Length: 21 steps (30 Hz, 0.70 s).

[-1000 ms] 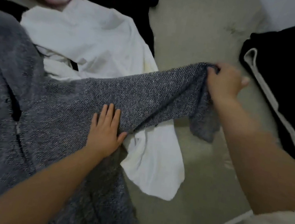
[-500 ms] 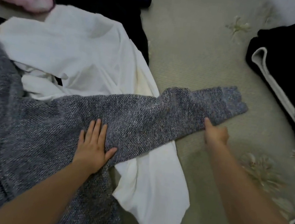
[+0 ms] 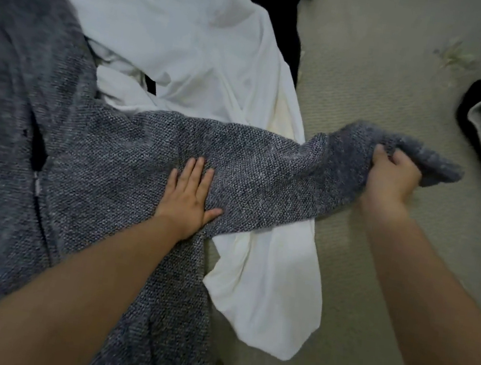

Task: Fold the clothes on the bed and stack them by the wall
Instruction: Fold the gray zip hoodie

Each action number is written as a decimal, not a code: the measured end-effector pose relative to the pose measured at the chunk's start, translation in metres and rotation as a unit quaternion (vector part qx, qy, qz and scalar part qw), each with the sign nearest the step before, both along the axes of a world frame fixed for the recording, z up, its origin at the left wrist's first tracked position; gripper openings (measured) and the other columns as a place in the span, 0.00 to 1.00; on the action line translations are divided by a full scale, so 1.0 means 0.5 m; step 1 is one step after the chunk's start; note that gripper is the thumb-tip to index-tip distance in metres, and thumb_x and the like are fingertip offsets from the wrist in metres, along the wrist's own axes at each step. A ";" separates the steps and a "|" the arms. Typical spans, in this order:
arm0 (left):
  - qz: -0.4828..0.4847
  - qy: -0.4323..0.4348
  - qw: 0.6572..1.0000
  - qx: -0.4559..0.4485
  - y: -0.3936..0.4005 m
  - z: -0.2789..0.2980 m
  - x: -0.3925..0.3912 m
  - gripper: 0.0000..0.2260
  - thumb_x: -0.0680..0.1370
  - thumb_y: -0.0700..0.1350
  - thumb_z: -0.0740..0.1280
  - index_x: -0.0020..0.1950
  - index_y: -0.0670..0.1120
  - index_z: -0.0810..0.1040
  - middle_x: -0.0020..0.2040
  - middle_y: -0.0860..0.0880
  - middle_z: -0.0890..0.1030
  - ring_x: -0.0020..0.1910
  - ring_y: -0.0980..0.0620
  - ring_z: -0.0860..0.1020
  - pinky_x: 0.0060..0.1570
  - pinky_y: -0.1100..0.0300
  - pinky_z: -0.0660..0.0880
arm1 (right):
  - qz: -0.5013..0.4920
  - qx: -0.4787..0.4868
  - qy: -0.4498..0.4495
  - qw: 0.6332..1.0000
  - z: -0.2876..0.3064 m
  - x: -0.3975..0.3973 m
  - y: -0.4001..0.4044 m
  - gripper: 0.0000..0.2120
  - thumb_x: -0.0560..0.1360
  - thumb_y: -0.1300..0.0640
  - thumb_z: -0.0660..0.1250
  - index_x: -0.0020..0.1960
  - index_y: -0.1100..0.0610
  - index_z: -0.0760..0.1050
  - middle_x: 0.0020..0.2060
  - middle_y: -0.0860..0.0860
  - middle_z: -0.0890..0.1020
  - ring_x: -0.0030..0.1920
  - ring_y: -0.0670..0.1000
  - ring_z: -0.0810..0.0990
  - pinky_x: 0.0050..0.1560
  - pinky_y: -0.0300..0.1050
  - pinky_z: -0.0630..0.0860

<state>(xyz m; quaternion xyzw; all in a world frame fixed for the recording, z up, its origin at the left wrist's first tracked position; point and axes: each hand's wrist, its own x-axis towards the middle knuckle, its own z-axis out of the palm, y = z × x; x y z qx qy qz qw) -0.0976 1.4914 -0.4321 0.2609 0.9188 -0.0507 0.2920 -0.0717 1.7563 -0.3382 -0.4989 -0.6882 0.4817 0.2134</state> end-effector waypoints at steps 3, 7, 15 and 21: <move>0.029 -0.069 0.994 0.084 -0.015 0.053 -0.004 0.34 0.79 0.59 0.50 0.74 0.41 0.35 0.74 0.41 0.34 0.73 0.45 0.34 0.71 0.51 0.36 | 0.122 0.128 0.007 0.984 0.082 -0.027 -0.114 0.15 0.76 0.62 0.62 0.31 0.56 0.67 0.27 0.45 0.68 0.30 0.42 0.65 0.34 0.33 0.63; 0.180 0.019 0.941 0.285 -0.167 0.147 0.014 0.29 0.81 0.49 0.55 0.75 0.41 0.44 0.76 0.45 0.41 0.75 0.49 0.40 0.68 0.62 0.37 | 0.278 0.224 0.092 0.930 0.153 -0.043 -0.344 0.07 0.73 0.66 0.64 0.38 0.67 0.77 0.29 0.59 0.74 0.33 0.49 0.70 0.34 0.40 0.57; 0.431 0.084 0.858 0.266 -0.609 0.225 0.144 0.24 0.81 0.43 0.54 0.74 0.36 0.52 0.75 0.40 0.54 0.75 0.46 0.52 0.70 0.59 0.48 | 0.682 0.196 -0.093 0.698 0.017 0.072 -0.854 0.27 0.79 0.54 0.57 0.75 0.55 0.51 0.75 0.57 0.53 0.75 0.57 0.51 0.72 0.61 0.46; 0.500 0.019 0.846 0.184 -0.735 0.164 0.231 0.27 0.81 0.47 0.56 0.75 0.39 0.49 0.76 0.43 0.53 0.75 0.47 0.52 0.71 0.56 0.51 | 0.739 0.260 -0.273 0.558 -0.096 0.174 -0.895 0.32 0.80 0.51 0.55 0.75 0.49 0.40 0.75 0.52 0.40 0.74 0.55 0.36 0.70 0.60 0.35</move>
